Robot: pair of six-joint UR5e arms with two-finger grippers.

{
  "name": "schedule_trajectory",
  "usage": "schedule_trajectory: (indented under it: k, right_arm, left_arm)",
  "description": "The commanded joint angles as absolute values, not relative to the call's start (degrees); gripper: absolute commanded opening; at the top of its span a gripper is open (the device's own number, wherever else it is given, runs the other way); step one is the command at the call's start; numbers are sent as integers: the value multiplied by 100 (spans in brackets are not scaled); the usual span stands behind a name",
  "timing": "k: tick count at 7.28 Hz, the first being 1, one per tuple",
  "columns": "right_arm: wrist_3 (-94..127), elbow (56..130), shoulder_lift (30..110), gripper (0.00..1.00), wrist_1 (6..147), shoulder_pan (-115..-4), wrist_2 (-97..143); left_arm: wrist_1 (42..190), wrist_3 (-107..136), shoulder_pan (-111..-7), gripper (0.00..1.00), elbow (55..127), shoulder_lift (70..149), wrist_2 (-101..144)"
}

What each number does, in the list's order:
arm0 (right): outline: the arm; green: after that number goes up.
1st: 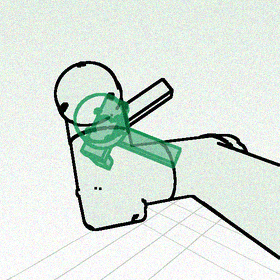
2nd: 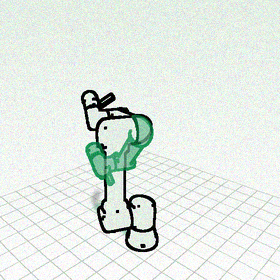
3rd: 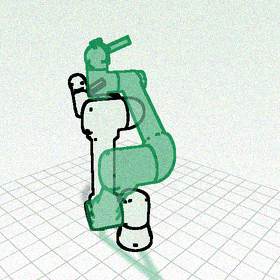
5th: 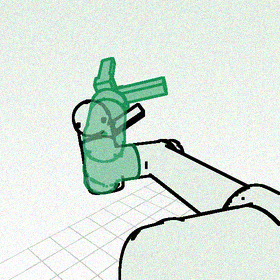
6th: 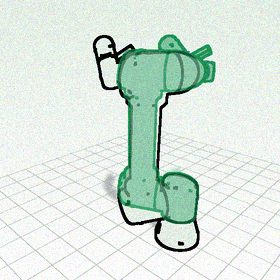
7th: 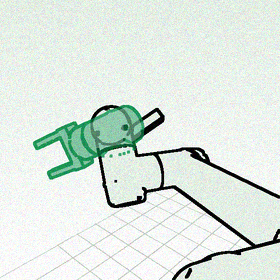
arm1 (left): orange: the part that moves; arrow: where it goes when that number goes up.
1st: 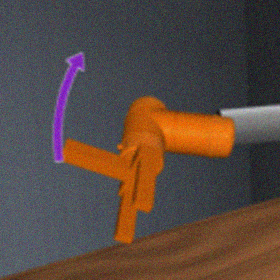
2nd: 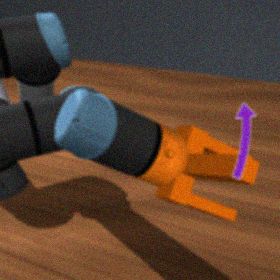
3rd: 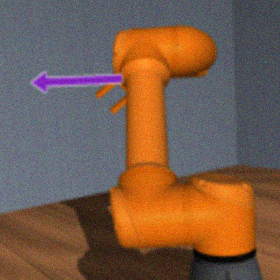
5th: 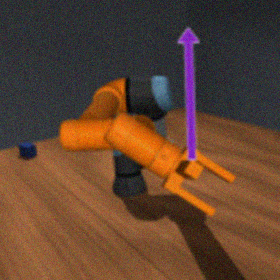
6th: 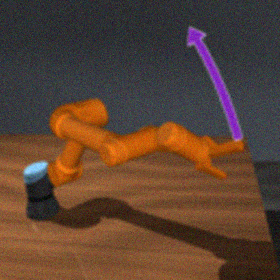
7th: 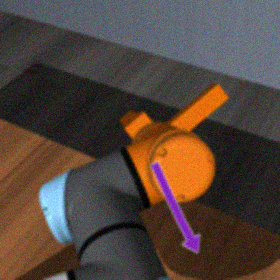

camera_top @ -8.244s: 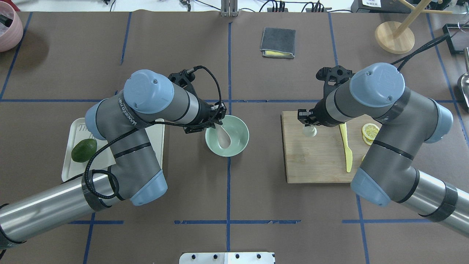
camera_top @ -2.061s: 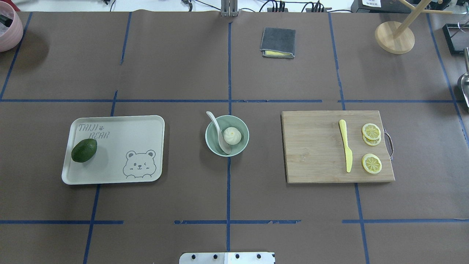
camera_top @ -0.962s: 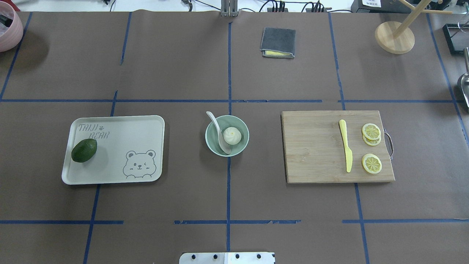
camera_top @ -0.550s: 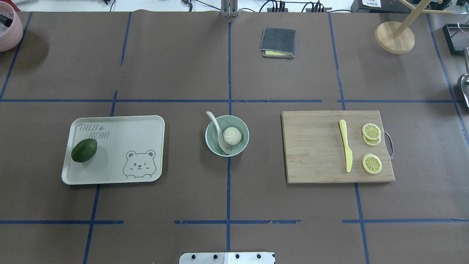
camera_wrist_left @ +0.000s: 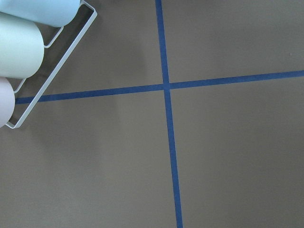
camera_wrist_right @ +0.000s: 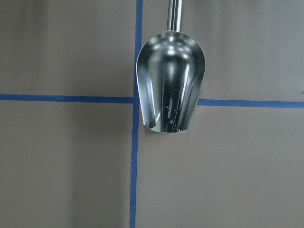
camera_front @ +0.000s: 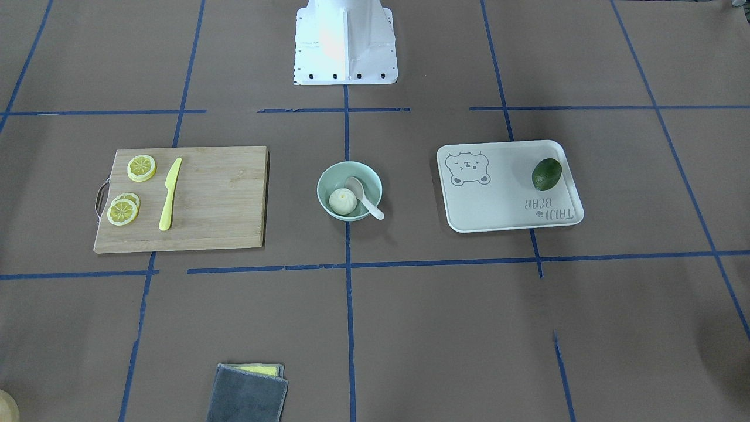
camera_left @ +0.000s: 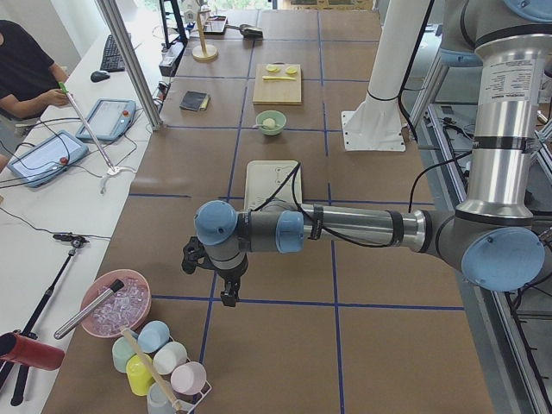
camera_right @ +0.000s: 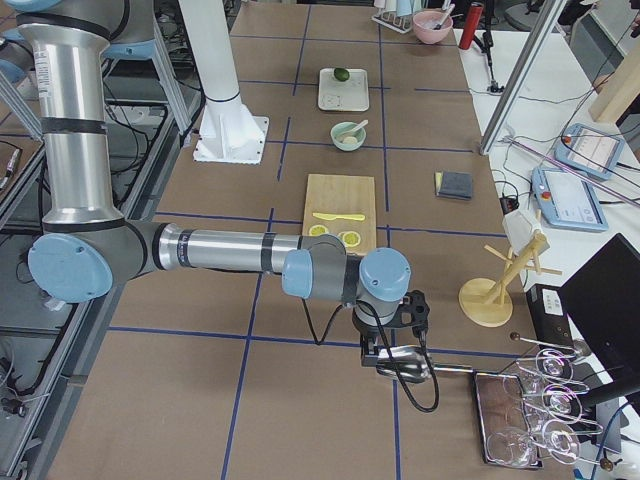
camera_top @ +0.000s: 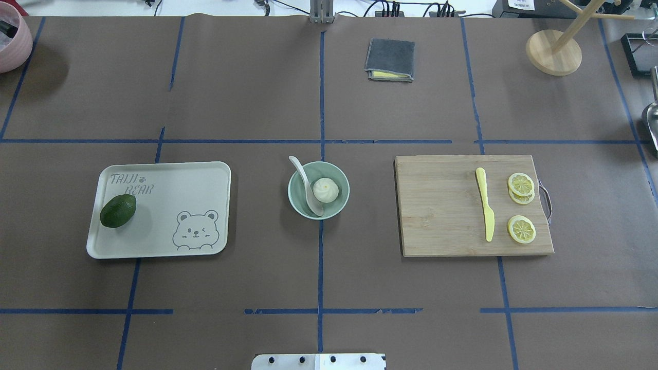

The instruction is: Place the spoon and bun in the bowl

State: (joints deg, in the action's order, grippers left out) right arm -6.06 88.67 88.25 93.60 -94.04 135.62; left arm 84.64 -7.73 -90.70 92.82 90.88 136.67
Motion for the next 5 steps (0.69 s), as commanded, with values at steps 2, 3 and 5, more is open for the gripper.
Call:
schedule_trajectory:
  k: [2,3,5]
  right_arm:
    - [-598,8877,8815,100,9360,-9404,13562]
    - [-589,8886,8807,100,9360,-9404,13562]
    - [-580,8912,8798,100,9360,-9404,13553]
  left_arm:
    - [8464,-773,-9070,100,9290,9088,13667]
    - [8464,-782,-9070,100,9290,9088,13667]
    - [8473,-782,-9070,100,9290,9088,13667]
